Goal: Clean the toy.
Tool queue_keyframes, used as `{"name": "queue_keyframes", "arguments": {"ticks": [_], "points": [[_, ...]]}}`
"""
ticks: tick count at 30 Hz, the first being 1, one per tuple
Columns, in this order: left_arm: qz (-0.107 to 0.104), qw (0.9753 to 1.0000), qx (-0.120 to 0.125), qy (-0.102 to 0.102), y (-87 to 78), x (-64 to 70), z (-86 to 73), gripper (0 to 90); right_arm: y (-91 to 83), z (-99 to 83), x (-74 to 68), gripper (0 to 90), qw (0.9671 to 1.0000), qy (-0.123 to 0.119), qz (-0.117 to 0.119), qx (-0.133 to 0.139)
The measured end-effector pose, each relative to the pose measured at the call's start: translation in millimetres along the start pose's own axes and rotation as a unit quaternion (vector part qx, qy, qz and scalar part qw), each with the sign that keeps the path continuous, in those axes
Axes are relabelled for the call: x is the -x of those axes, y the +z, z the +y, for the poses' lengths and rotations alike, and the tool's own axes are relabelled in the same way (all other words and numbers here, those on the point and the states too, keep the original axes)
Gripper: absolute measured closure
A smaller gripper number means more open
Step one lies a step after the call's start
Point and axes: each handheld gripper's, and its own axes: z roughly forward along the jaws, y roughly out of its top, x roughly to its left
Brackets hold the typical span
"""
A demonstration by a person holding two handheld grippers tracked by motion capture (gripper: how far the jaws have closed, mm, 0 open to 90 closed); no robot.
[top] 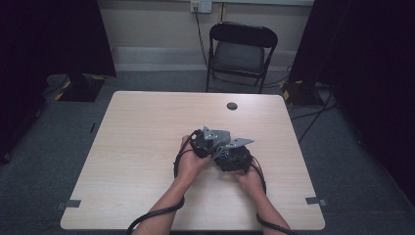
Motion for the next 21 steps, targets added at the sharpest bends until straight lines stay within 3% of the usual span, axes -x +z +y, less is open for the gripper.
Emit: {"name": "queue_keyframes", "arguments": {"ticks": [11, 21], "points": [[0.016, 0.9997, -0.006, -0.018, 2.2, -19.7, -2.5, 79.7, 0.0, 0.0, -0.1, 24.1, 1.0, 0.0, 0.0, 0.0], [0.025, 0.9992, -0.008, -0.03, 5.9, -29.7, -3.4, 79.7, 0.0, 0.0, 0.0, 24.1, 1.0, 0.0, 0.0, 0.0]]}}
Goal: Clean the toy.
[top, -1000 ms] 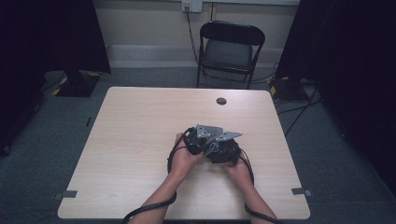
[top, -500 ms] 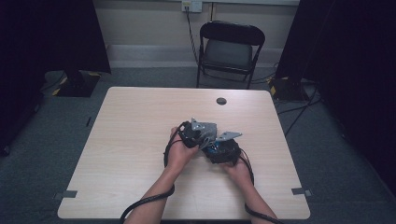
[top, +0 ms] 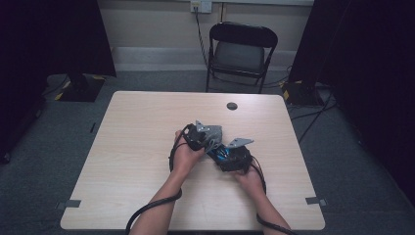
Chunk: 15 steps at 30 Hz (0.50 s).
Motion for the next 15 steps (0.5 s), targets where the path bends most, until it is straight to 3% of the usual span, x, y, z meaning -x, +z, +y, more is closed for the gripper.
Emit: {"name": "queue_keyframes", "arguments": {"ticks": [15], "points": [[0.02, 0.9998, -0.005, -0.001, 5.8, -9.4, 2.6, 79.5, 0.0, 0.0, 0.0, 24.1, 1.0, 0.0, 0.0, 0.0]]}}
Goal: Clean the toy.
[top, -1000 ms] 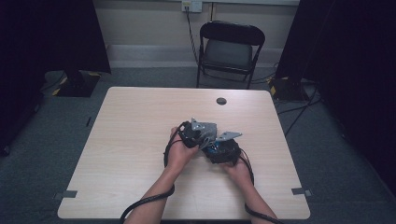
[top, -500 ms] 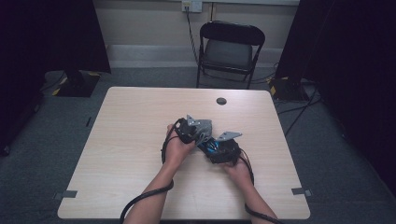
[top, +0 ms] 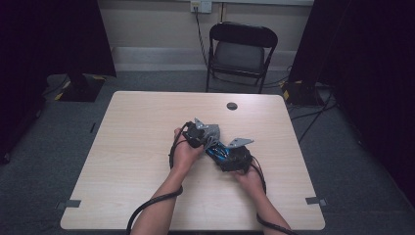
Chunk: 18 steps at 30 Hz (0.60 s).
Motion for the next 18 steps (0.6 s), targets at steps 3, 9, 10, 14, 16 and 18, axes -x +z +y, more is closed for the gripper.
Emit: {"name": "queue_keyframes", "arguments": {"ticks": [3, 9, 10, 14, 16, 18], "points": [[0.001, 1.0, 0.001, -0.005, 1.3, -2.3, -0.5, 79.3, 0.0, 0.0, 0.0, 24.1, 1.0, 0.0, 0.0, 0.0], [0.006, 1.0, -0.003, -0.007, 4.1, -5.7, 0.7, 79.4, -0.1, 0.0, -0.1, 24.1, 1.0, 0.001, 0.0, 0.0], [0.006, 0.9999, -0.002, -0.01, 4.7, -6.1, 0.8, 79.3, 0.0, 0.0, 0.0, 24.1, 1.0, 0.0, 0.0, 0.0], [0.007, 0.9998, -0.003, -0.018, 6.7, -9.1, 1.4, 79.4, 0.0, 0.0, 0.0, 24.1, 1.0, 0.0, 0.0, 0.0], [0.009, 0.9997, -0.006, -0.02, 7.5, -9.9, 1.8, 79.4, 0.0, 0.0, 0.0, 24.1, 1.0, 0.0, 0.0, 0.0], [0.012, 0.9997, -0.006, -0.02, 8.4, -10.8, 2.0, 79.4, 0.0, 0.0, 0.0, 24.1, 1.0, 0.0, 0.0, 0.0]]}}
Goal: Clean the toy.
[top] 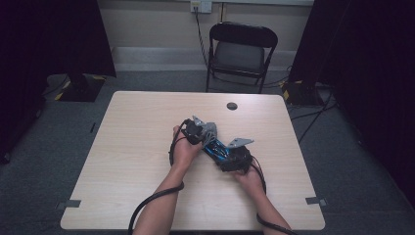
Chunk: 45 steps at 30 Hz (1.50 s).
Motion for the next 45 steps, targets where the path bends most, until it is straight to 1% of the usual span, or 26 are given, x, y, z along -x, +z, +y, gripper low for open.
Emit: {"name": "queue_keyframes", "arguments": {"ticks": [5, 6, 10, 12, 13, 14, 16, 19, 20, 24, 26, 27, 28, 29, 32, 33, 35, 38, 40, 41, 42, 43, 44, 45], "points": [[0.001, 1.0, 0.001, -0.005, 1.2, -2.4, -0.3, 79.4, 0.0, 0.0, 0.0, 24.1, 1.0, 0.0, 0.0, 0.0], [0.001, 0.9999, 0.002, -0.012, 1.8, -3.2, -0.6, 79.4, 0.0, 0.0, 0.0, 24.1, 1.0, 0.0, 0.0, 0.0], [0.002, 0.9999, 0.001, -0.016, 2.2, -5.6, -0.8, 79.5, 0.0, 0.0, 0.1, 24.1, 1.0, 0.0, 0.0, 0.0], [0.002, 0.9995, 0.005, -0.032, 3.5, -9.0, -2.4, 79.5, 0.0, 0.0, 0.0, 24.1, 1.0, 0.0, 0.0, 0.0], [0.002, 0.9995, 0.005, -0.032, 3.5, -9.0, -2.4, 79.5, 0.0, 0.0, 0.0, 24.1, 1.0, 0.0, 0.0, 0.0], [0.002, 0.9993, 0.007, -0.038, 4.1, -10.6, -2.9, 79.5, 0.0, 0.0, 0.0, 24.1, 1.0, 0.0, 0.0, 0.0], [0.005, 0.9993, 0.004, -0.036, 4.4, -13.4, -3.2, 79.5, 0.0, 0.0, 0.1, 24.1, 1.0, 0.0, 0.0, 0.0], [0.007, 0.9991, 0.001, -0.042, 5.1, -17.1, -4.1, 79.5, 0.0, 0.0, 0.1, 24.1, 1.0, 0.0, 0.0, 0.0], [0.007, 0.9988, 0.001, -0.049, 5.6, -19.0, -4.5, 79.5, 0.0, 0.0, 0.1, 24.1, 1.0, 0.0, 0.0, 0.0], [0.013, 0.9987, -0.006, -0.048, 6.0, -24.4, -6.1, 79.5, 0.0, 0.0, 0.1, 24.1, 1.0, 0.001, 0.0, 0.0], [0.015, 0.9983, -0.006, -0.055, 6.0, -26.1, -7.9, 79.5, 0.0, 0.0, 0.1, 24.1, 1.0, 0.001, 0.0, 0.0], [0.016, 0.9986, -0.011, -0.049, 5.3, -27.9, -8.9, 79.5, 0.0, 0.0, 0.1, 24.1, 1.0, 0.001, 0.0, 0.0], [0.017, 0.9984, -0.01, -0.053, 4.8, -28.8, -10.4, 79.5, 0.0, 0.1, 0.1, 24.1, 1.0, 0.001, 0.0, 0.0], [0.018, 0.9984, -0.01, -0.052, 4.3, -29.8, -11.3, 79.5, 0.0, 0.1, 0.1, 24.1, 1.0, 0.001, 0.0, 0.0], [0.019, 0.9983, -0.014, -0.054, 0.6, -33.6, -16.7, 79.5, 0.0, 0.1, 0.1, 24.1, 1.0, 0.001, 0.0, 0.0], [0.019, 0.9981, -0.012, -0.057, -1.0, -33.9, -18.0, 79.5, -0.1, 0.1, 0.1, 24.1, 1.0, 0.001, 0.0, 0.0], [0.02, 0.9984, -0.012, -0.053, -5.5, -36.0, -20.0, 79.5, -0.1, 0.1, 0.1, 24.1, 1.0, 0.001, 0.0, -0.001], [0.023, 0.9984, -0.008, -0.052, -15.8, -39.7, -24.6, 79.5, 0.0, 0.2, 0.3, 24.0, 1.0, 0.0, 0.001, -0.001], [0.02, 0.9983, -0.007, -0.054, -22.7, -41.7, -27.8, 79.5, 0.1, 0.3, 0.5, 23.9, 1.0, 0.0, 0.001, -0.001], [0.019, 0.9985, -0.008, -0.052, -25.5, -42.4, -29.1, 79.5, 0.2, 0.4, 0.8, 23.9, 1.0, -0.001, 0.002, -0.001], [0.018, 0.9983, -0.002, -0.055, -29.1, -41.7, -31.6, 79.5, 0.2, 0.5, 0.9, 23.9, 1.0, -0.001, 0.002, -0.001], [0.016, 0.9988, -0.006, -0.047, -32.5, -42.2, -33.1, 79.5, 0.2, 0.5, 0.8, 23.9, 1.0, -0.001, 0.002, -0.001], [0.017, 0.9988, -0.003, -0.045, -34.7, -41.5, -34.8, 79.5, 0.2, 0.5, 0.7, 23.8, 1.0, -0.001, 0.002, -0.002], [0.016, 0.9986, 0.0, -0.049, -36.0, -40.4, -35.7, 79.5, 0.2, 0.5, 0.8, 23.8, 1.0, -0.001, 0.002, -0.002]]}}
